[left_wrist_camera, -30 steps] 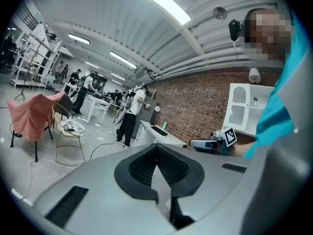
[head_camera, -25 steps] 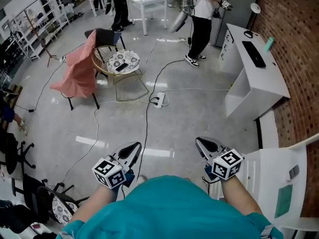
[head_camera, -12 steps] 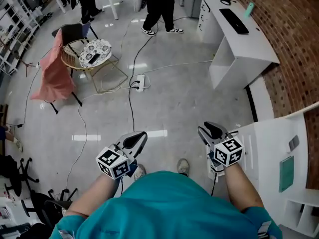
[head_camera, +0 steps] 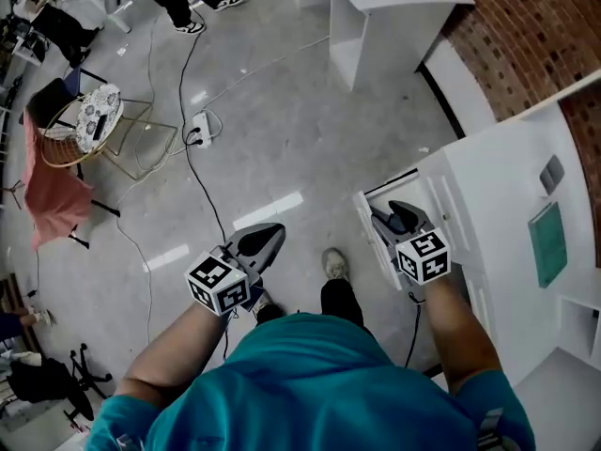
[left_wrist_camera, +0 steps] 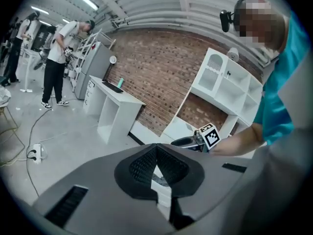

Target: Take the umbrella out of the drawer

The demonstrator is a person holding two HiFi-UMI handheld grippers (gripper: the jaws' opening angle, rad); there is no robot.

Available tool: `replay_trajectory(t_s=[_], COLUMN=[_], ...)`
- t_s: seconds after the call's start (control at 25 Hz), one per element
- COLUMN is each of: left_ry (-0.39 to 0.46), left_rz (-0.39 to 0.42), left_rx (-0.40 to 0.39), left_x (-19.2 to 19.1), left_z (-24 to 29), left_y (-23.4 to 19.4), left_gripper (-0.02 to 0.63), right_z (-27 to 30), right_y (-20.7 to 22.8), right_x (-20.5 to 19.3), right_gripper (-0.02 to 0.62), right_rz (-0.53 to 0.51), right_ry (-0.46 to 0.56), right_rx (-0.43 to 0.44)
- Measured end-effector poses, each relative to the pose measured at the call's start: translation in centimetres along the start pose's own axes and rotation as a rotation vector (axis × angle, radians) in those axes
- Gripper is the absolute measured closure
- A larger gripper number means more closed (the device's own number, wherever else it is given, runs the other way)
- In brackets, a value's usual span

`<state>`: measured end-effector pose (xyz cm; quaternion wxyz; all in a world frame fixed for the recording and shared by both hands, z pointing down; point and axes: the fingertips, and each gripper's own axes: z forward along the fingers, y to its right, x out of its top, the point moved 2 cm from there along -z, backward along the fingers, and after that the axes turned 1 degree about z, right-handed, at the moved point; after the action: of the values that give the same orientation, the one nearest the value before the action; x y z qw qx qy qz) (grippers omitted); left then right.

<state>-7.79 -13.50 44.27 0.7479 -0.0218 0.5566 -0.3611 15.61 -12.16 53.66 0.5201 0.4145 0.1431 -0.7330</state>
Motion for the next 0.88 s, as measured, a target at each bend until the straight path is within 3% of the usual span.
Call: replay_trajectory(t_s=[0.16, 0.32, 0.56, 0.72, 0.88], left_ry=[-0.065, -0.134, -0.256, -0.313, -0.340], left_rz=[-0.011, 0.015, 0.026, 0.036, 0.010], left_rx=[-0.082, -0.154, -0.236, -0.277, -0.311], left_x=[-1.5, -3.9, -8.8, -12.2, -15.0], left_z=[6.6, 12.4, 19.3, 23.4, 26.6], left_y=[1.5, 2.9, 4.3, 5.3, 5.8], left_gripper=[0.592, 0.592, 0.592, 0.592, 0.592], right_z=[-0.5, 0.1, 2.2, 4.2, 6.2], right_y=[4.4, 8.0, 11.0, 13.9, 16.1], right_x=[-5.2, -10.4, -19.8, -25.8, -31.2], right_gripper=[0.380, 0.373, 0.340, 0.325, 0.318], right_rz=[0.035, 0.003, -0.092, -0.097, -0.225], right_ry=[-0.054, -0.127, -0.347, -0.462, -0.597], right_rx=[-0.053, -0.092, -0.097, -0.120, -0.131])
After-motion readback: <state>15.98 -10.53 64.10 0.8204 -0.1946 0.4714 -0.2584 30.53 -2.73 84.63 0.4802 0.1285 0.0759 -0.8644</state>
